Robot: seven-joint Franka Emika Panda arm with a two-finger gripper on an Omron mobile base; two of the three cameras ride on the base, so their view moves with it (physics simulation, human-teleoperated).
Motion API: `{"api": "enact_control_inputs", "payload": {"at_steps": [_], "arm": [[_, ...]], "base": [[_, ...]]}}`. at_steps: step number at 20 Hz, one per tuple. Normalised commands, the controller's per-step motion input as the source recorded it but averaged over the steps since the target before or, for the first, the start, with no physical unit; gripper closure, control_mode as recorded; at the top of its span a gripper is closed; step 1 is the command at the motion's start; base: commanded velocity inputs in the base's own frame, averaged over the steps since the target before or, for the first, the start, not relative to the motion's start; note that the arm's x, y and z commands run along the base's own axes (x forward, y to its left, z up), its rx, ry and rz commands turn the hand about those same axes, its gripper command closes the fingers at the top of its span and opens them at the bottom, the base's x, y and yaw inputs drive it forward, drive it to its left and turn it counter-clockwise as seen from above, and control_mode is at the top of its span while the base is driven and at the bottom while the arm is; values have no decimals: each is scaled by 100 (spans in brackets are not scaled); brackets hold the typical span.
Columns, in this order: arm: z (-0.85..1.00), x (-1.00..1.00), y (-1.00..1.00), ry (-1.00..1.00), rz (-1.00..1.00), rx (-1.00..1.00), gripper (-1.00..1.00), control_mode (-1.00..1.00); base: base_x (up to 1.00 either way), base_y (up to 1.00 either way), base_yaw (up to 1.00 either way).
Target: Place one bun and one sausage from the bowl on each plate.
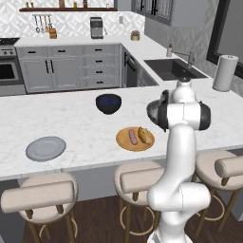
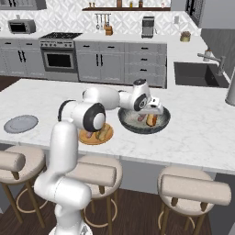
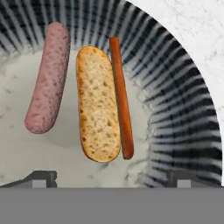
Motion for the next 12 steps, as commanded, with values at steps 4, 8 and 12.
{"api": "enact_control_inputs", "payload": {"at_steps": [4,8,12], "arm": [[-33,42,-8,0,0,0,-100,-100],[-29,38,-11,0,0,0,-100,-100],[-25,13,-32,0,0,0,-100,-100]], "base": [[0,0,0],[0,0,0],[0,0,0]]}}
